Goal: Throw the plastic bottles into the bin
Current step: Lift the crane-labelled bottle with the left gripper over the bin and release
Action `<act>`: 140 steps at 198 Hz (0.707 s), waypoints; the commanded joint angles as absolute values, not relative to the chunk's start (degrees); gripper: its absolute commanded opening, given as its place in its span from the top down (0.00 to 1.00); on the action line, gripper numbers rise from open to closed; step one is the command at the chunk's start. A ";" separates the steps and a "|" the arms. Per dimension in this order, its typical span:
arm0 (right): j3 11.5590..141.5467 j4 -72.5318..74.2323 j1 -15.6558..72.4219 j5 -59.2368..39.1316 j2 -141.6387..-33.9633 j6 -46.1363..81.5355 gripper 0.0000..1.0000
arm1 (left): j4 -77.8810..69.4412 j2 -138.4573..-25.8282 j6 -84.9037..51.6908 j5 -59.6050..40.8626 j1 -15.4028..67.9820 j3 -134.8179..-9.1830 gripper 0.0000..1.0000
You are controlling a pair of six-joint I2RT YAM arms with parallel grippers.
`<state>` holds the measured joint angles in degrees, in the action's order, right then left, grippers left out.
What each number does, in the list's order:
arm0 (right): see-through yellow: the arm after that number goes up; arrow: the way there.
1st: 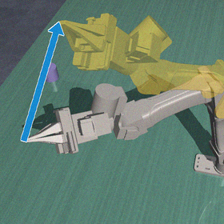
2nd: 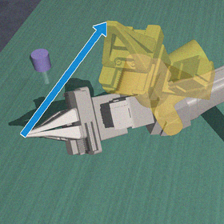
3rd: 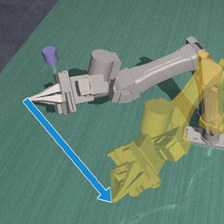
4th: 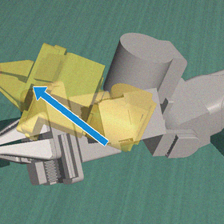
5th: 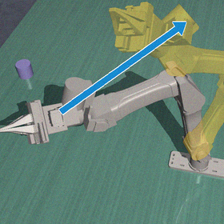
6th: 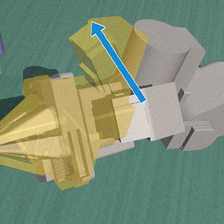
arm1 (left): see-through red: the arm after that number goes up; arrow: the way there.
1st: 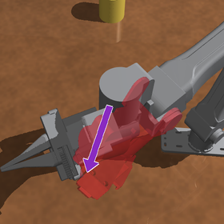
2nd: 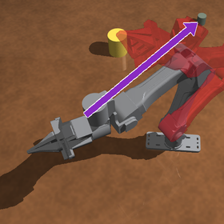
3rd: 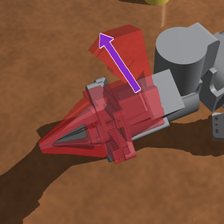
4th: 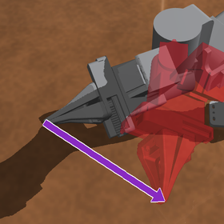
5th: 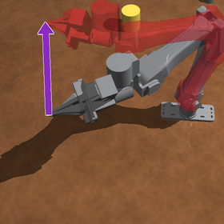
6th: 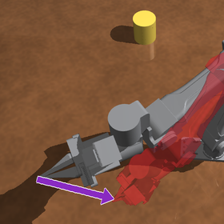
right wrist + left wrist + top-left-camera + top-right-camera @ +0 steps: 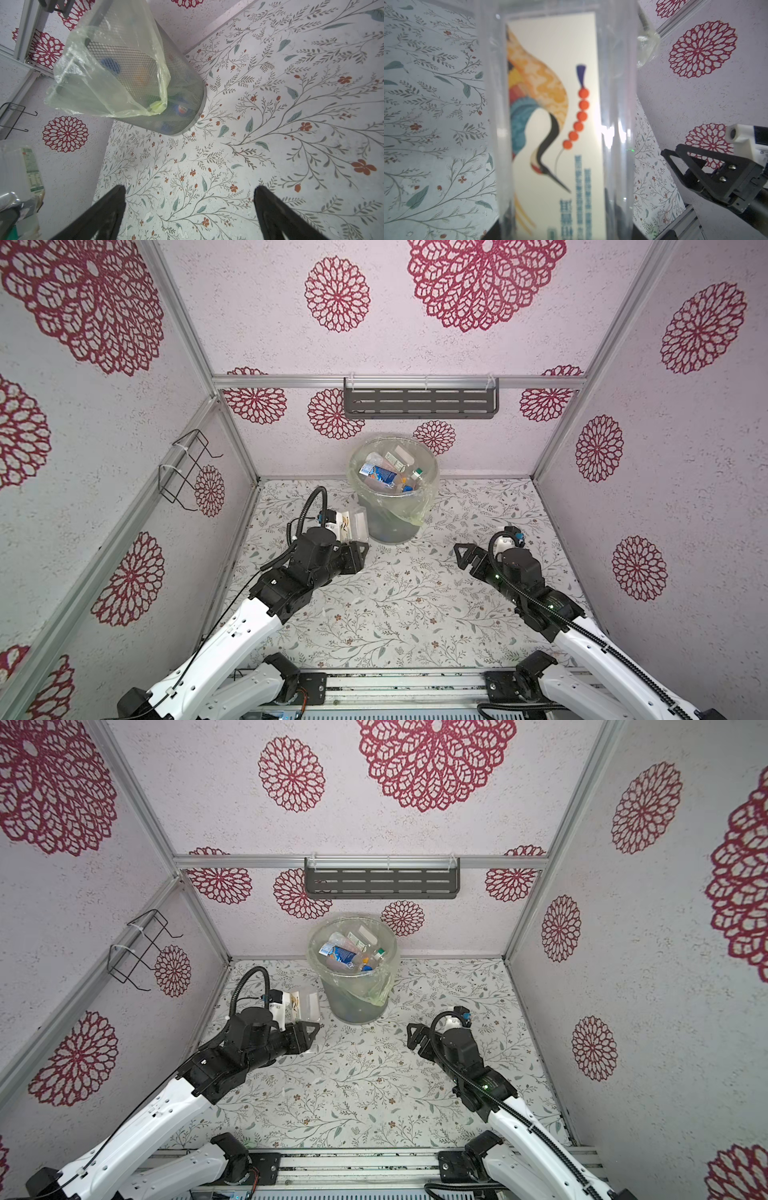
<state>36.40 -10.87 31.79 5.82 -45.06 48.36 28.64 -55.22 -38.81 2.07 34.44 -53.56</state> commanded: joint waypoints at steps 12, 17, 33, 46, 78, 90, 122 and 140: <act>36.57 -9.04 31.74 5.09 -44.76 49.74 0.01 | 29.64 -53.15 -37.62 2.85 33.49 -53.60 0.68; 36.52 -9.19 31.75 5.17 -44.77 49.82 0.01 | 29.52 -52.82 -37.78 2.90 33.41 -53.17 0.68; 36.15 -9.60 31.77 5.27 -44.17 49.90 0.01 | 29.20 -51.81 -38.53 2.86 33.24 -51.67 0.68; 36.04 -10.22 31.77 5.58 -43.65 49.92 0.01 | 29.18 -50.80 -39.00 2.73 33.18 -50.91 0.68; 35.35 -10.28 31.73 6.06 -42.56 50.10 0.01 | 29.03 -48.16 -39.39 2.93 33.05 -49.35 0.67; 35.33 -10.20 31.73 6.14 -42.59 50.19 0.01 | 28.77 -47.52 -39.60 3.07 32.97 -48.97 0.67; 35.33 -9.93 31.75 5.98 -42.71 50.34 0.01 | 28.08 -48.33 -40.14 2.15 32.92 -50.19 0.67; 35.24 -9.93 31.73 6.00 -42.65 50.37 0.01 | 27.52 -50.47 -39.46 1.56 32.88 -53.29 0.66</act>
<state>35.20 -10.63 31.79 5.69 -43.38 49.67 29.43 -48.45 -39.70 2.15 33.30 -49.47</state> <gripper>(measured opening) 0.989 0.539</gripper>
